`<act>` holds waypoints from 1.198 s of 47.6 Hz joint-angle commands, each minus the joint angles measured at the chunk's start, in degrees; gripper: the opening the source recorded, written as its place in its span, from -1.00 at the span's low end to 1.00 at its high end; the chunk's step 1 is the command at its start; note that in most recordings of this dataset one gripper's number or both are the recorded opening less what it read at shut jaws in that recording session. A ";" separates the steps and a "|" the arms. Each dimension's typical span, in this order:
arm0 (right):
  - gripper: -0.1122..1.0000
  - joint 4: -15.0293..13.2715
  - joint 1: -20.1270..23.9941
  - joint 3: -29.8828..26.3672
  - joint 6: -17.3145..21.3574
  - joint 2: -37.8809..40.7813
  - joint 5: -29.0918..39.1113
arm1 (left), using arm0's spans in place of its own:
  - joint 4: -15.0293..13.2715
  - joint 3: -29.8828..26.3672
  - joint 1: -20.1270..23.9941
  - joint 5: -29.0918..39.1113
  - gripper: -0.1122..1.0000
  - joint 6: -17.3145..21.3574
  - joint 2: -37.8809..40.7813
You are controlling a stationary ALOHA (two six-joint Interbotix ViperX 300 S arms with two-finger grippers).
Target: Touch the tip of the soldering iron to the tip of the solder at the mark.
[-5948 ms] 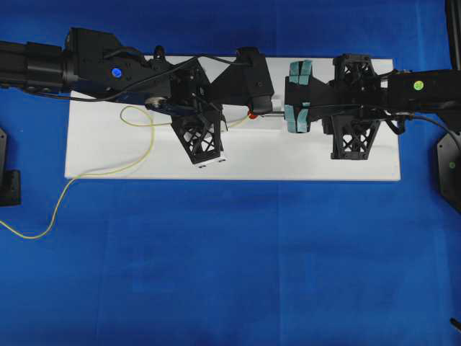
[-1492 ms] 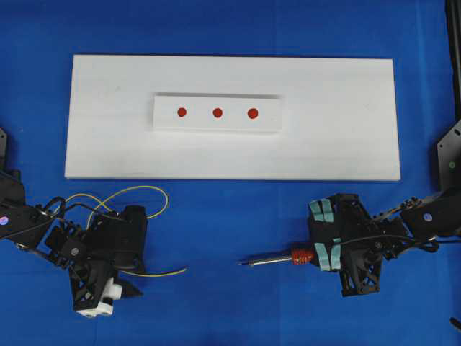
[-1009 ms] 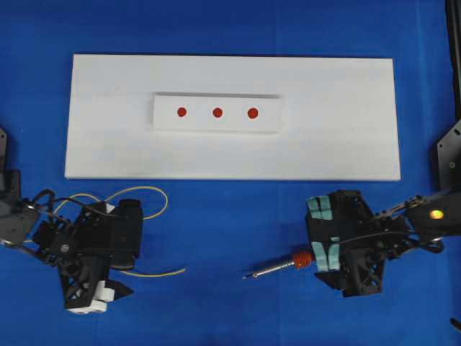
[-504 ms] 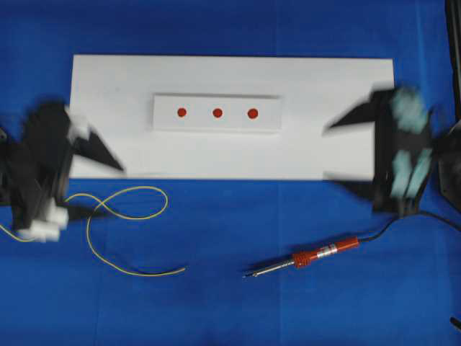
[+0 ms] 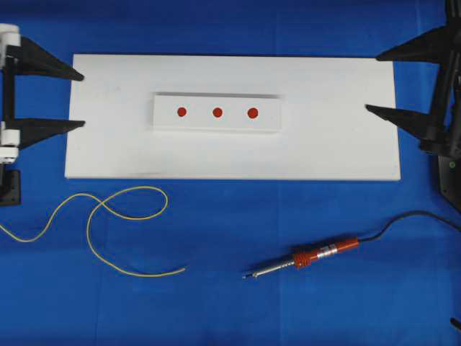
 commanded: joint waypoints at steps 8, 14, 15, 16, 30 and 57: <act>0.66 0.00 -0.18 7.21 0.62 -8.00 -6.06 | -0.09 6.59 1.67 -3.16 0.55 0.00 -8.70; 0.65 0.09 -0.35 10.99 1.23 -10.20 -10.02 | -0.26 11.34 2.02 -4.04 0.55 -0.62 -13.80; 0.65 0.18 -0.35 11.69 1.41 -10.37 -10.72 | -0.26 12.22 2.02 -4.04 0.55 -0.70 -14.50; 0.66 0.18 -0.35 12.22 1.67 -10.55 -11.25 | -0.26 12.92 2.02 -4.04 0.55 -0.79 -15.29; 0.62 0.18 -2.02 18.81 6.42 -7.82 -20.65 | -0.62 19.60 2.02 -5.80 0.55 -4.75 -22.32; 0.62 0.18 -4.04 20.57 7.03 -5.80 -25.93 | -0.62 19.95 2.02 -6.06 0.55 -6.15 -22.15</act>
